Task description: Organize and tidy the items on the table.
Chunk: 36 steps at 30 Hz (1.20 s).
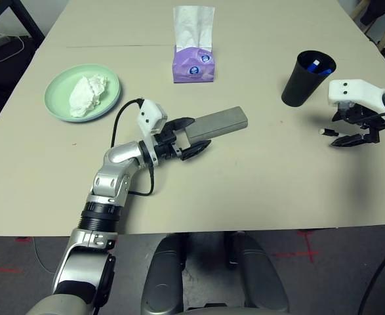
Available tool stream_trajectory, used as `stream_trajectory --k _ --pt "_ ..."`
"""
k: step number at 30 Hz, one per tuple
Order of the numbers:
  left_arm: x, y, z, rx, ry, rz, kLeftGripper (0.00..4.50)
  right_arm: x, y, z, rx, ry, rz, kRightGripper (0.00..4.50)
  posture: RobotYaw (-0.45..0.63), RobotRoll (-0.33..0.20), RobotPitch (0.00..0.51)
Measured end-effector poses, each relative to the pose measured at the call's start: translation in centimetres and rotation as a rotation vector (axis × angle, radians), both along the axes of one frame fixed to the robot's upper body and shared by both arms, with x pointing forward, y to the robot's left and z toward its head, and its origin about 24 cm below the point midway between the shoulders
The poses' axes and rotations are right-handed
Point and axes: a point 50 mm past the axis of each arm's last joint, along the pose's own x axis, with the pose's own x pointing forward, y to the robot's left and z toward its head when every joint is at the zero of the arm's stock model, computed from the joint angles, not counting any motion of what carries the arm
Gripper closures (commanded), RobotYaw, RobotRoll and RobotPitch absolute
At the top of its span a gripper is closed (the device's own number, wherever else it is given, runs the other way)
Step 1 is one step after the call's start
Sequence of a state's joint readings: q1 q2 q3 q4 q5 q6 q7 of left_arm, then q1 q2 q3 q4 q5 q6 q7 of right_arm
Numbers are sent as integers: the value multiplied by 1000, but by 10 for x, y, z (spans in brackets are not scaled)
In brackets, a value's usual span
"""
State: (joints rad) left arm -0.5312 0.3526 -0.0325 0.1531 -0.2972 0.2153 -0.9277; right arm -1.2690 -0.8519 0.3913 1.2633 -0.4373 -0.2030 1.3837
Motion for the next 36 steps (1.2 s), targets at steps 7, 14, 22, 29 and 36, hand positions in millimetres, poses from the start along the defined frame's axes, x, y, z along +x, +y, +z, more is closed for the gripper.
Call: stream_trajectory --k 7,14,22,29,36 --pt "-2 0 1 -14 -1 6 0 1 1 -2 -23 5 2 27 90 0 310" --pt "-2 0 0 -16 1 17 0 1 -1 -5 -55 23 -13 1698 93 0 309" --pt "-2 1 0 -17 2 21 0 2 0 -6 -48 20 -17 4161 95 0 297" --pt "-2 1 0 -17 0 21 0 1 1 -5 -40 25 -18 4161 82 0 269" --pt "6 1 7 -15 -15 20 0 -1 6 1 68 56 9 4161 59 0 210"
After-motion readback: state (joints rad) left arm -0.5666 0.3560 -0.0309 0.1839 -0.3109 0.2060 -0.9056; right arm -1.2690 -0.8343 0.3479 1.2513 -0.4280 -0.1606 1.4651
